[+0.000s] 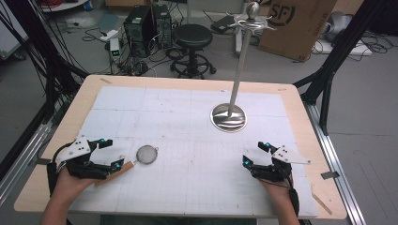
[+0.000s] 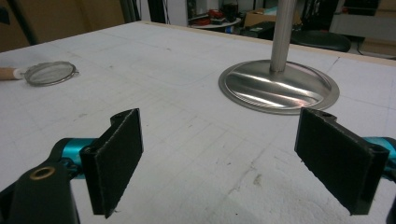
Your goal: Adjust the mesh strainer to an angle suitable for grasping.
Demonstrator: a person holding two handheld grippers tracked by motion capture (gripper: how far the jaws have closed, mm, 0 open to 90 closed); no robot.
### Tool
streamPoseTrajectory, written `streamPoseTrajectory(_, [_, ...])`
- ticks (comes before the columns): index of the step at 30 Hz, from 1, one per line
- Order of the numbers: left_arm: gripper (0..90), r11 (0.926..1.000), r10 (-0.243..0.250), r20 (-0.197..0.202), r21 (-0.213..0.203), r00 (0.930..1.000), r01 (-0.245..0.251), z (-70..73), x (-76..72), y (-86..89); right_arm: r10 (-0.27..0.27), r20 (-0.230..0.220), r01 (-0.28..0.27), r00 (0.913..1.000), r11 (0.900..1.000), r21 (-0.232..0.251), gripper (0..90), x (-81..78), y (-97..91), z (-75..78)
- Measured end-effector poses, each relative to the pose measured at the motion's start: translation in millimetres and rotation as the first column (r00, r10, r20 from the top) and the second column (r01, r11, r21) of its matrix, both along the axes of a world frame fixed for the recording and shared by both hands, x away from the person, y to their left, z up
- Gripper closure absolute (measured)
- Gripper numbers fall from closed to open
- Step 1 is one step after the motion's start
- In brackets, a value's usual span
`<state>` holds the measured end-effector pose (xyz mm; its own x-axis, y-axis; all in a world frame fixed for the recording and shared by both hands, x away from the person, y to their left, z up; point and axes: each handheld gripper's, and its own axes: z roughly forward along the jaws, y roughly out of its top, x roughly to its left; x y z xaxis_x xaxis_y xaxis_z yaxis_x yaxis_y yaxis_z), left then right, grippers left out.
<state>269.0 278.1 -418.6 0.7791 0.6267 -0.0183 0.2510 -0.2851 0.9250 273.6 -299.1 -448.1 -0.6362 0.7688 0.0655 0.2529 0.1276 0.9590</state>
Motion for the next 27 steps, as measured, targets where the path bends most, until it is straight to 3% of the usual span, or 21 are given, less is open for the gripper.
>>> streamPoseTrajectory(2, [14.7,0.9997,-0.008,-0.005,0.022,1.0,0.008,-0.3,0.2,-1.7,0.0,-0.001,0.0,1.0,1.0,0.0,14.1,-0.1,0.0,0.0])
streamPoseTrajectory(3, [14.8,0.9979,-0.024,-0.019,0.059,0.9995,0.025,-0.7,0.3,-4.9,-0.001,-0.001,0.001,1.0,1.0,0.0,14.1,-0.1,0.0,0.0])
streamPoseTrajectory(4, [15.0,0.9979,-0.024,-0.019,0.059,0.9995,0.025,-0.7,0.3,-4.9,0.0,-0.001,0.0,1.0,1.0,0.001,14.1,-0.1,0.1,0.0])
streamPoseTrajectory(5, [15.3,0.9945,-0.038,-0.037,0.096,0.9986,0.041,-0.7,0.1,-7.2,0.0,0.0,0.0,1.0,1.0,0.0,14.1,0.0,0.0,0.0])
streamPoseTrajectory(6, [15.5,0.9945,-0.038,-0.037,0.096,0.9986,0.041,-0.7,0.1,-7.2,0.0,0.001,0.0,1.0,1.0,0.0,14.1,0.0,0.1,0.0])
streamPoseTrajectory(12, [20.2,0.9792,-0.069,-0.089,0.184,0.9937,0.084,-2.1,-0.7,-10.3,0.001,-0.003,-0.001,1.0,1.0,0.0,14.1,0.0,-0.2,0.0])
streamPoseTrajectory(21, [32.3,0.9591,-0.076,-0.128,0.262,0.9888,0.108,-7.6,0.2,-13.0,0.0,-0.005,0.0,1.0,1.0,0.003,14.1,-0.1,-0.1,0.1])
streamPoseTrajectory(27, [46.1,0.9464,-0.062,-0.19,0.301,0.9798,0.119,-9.9,1.1,-12.6,0.001,-0.007,-0.001,1.0,1.0,0.003,14.1,0.0,-0.2,0.1])
